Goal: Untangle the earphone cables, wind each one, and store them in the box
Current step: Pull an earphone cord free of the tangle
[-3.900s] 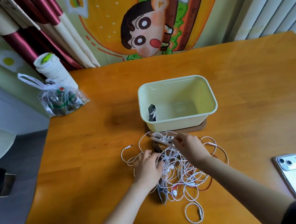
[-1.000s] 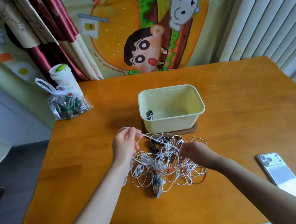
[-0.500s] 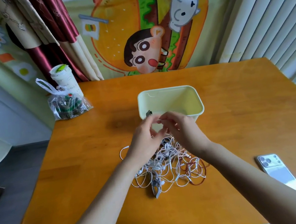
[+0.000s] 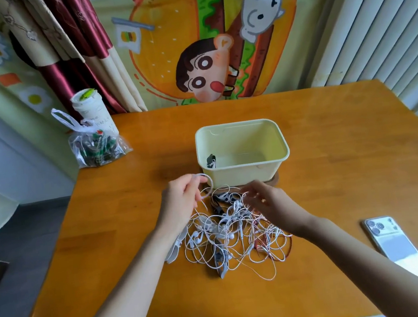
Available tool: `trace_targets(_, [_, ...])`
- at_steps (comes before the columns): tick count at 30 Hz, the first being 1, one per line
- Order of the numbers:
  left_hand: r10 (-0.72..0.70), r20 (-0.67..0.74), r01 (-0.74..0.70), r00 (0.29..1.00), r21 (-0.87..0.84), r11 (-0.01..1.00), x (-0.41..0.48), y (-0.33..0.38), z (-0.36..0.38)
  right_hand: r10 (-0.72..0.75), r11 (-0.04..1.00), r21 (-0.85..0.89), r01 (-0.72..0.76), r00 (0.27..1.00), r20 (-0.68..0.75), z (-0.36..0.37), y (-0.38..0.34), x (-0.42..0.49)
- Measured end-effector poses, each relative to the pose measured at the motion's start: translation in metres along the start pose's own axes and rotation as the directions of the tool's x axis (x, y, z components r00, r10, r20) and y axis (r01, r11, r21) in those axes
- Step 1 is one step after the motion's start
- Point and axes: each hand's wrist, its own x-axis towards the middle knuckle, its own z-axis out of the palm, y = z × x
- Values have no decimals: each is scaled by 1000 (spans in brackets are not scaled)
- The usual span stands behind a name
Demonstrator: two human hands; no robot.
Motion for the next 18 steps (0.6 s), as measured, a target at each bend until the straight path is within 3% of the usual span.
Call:
trace_targets(4, [54, 265, -111, 963, 205, 972, -10, 9, 21, -109, 994, -9, 108, 990, -90, 18, -22, 3])
trace_targets(9, [72, 268, -126, 961, 190, 974, -13, 5, 27, -113, 993, -25, 112, 990, -89, 16, -25, 4])
trace_targets(13, [-39, 305, -41, 952, 251, 967, -17, -22, 25, 143, 978, 184, -101, 962, -231, 4, -1, 3])
trace_targets(18, [-272, 301, 128, 914, 421, 898, -26, -85, 20, 427, 899, 308, -312, 783, -453, -30, 51, 5])
